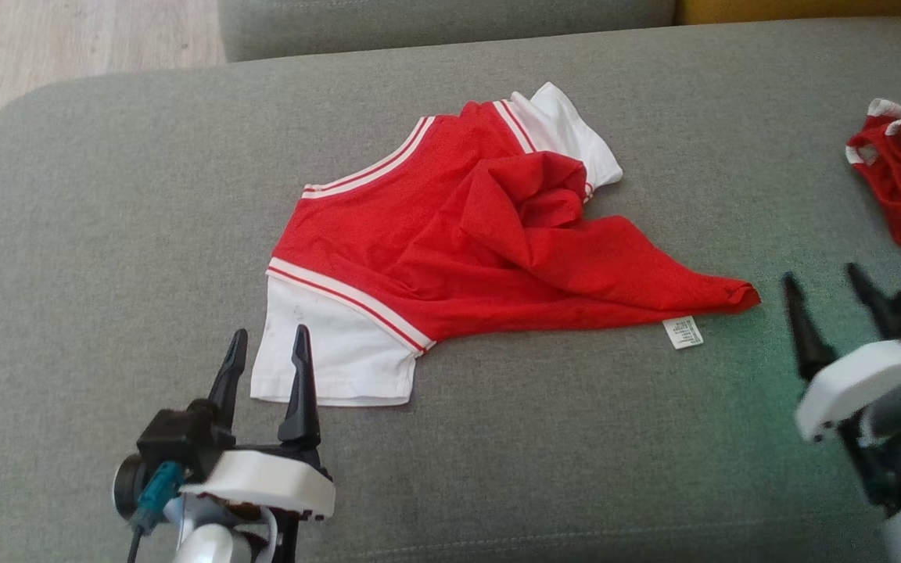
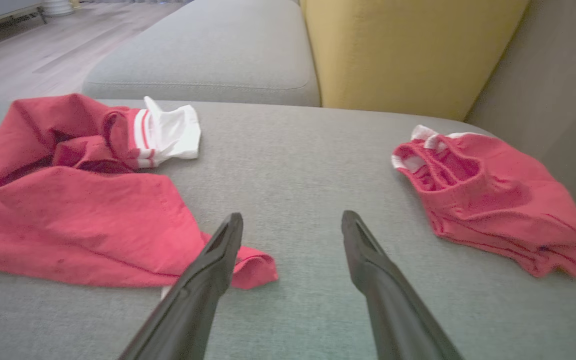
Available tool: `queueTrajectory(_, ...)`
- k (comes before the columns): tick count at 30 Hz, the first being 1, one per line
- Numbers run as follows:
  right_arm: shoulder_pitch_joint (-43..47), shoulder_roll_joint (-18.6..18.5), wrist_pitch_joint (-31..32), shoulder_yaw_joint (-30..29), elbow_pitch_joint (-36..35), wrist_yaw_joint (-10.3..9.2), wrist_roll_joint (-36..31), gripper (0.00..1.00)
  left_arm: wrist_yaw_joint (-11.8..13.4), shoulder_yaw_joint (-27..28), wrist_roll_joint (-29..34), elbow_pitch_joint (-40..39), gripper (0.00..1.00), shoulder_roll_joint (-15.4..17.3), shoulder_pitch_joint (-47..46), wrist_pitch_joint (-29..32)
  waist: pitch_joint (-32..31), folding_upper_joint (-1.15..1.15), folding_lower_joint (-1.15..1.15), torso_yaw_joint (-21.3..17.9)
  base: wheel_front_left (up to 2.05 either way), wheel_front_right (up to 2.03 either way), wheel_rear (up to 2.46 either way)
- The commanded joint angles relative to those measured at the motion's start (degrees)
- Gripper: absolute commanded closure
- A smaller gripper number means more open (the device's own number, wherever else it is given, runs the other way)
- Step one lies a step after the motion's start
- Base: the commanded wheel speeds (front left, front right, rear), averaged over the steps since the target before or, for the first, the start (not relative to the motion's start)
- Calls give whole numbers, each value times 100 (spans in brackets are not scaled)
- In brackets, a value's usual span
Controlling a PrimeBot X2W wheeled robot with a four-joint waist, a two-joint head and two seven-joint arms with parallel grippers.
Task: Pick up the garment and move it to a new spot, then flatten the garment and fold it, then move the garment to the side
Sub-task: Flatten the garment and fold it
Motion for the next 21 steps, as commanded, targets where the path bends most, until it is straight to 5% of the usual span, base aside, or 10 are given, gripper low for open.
queueTrajectory(1, -128, -65, -29, 176, -164, 37, -22, 0, 8, 222, 67, -197, 0, -11, -141, -70, 6, 0, 0, 6, 0, 0, 0)
queueTrajectory(21, -1917, -414, -180, 2497, 1884, 37, 419, 0, 21, 79, 14, -174, 0, -11, -238, -70, 303, 0, 0, 759, 0, 0, 0)
